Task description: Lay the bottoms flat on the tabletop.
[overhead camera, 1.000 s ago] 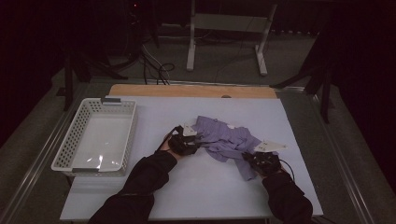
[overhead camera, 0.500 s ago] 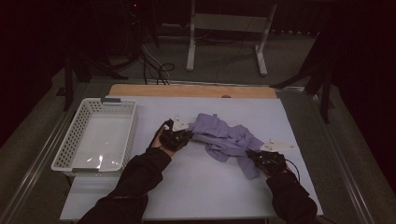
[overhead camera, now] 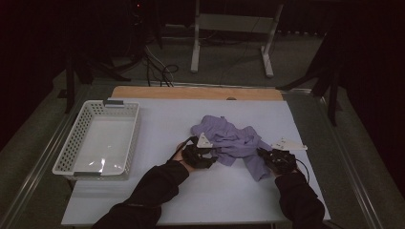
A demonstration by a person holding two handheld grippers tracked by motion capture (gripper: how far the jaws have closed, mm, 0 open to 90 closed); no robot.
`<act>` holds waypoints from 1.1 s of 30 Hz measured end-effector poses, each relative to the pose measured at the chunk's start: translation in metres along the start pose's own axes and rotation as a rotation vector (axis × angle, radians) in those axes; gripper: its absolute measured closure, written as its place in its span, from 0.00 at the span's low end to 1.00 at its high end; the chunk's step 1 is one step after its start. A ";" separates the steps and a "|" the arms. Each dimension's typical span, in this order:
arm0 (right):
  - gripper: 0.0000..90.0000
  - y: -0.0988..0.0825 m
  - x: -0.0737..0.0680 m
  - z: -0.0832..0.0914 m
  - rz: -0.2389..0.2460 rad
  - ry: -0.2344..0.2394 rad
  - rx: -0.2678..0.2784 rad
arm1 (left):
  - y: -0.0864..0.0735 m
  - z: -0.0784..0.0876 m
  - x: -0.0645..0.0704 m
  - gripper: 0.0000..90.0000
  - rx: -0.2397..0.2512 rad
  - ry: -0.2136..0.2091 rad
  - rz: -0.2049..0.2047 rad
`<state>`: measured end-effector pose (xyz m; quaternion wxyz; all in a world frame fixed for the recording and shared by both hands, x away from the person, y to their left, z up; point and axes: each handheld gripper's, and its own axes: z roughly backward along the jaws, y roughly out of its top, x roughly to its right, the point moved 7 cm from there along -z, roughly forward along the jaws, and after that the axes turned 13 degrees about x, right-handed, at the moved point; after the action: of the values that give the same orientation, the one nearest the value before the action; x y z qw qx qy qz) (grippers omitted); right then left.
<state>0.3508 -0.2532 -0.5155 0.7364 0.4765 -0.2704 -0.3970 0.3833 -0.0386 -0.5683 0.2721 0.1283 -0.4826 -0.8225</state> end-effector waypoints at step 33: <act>0.99 -0.013 -0.081 0.029 0.074 0.265 -0.015 | -0.024 0.137 0.059 1.00 -0.047 -0.037 -0.059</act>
<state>0.2802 -0.2026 -0.5178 0.7834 0.5089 -0.1852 -0.3051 0.2626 0.0366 -0.5175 0.2418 0.1210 -0.4642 -0.8435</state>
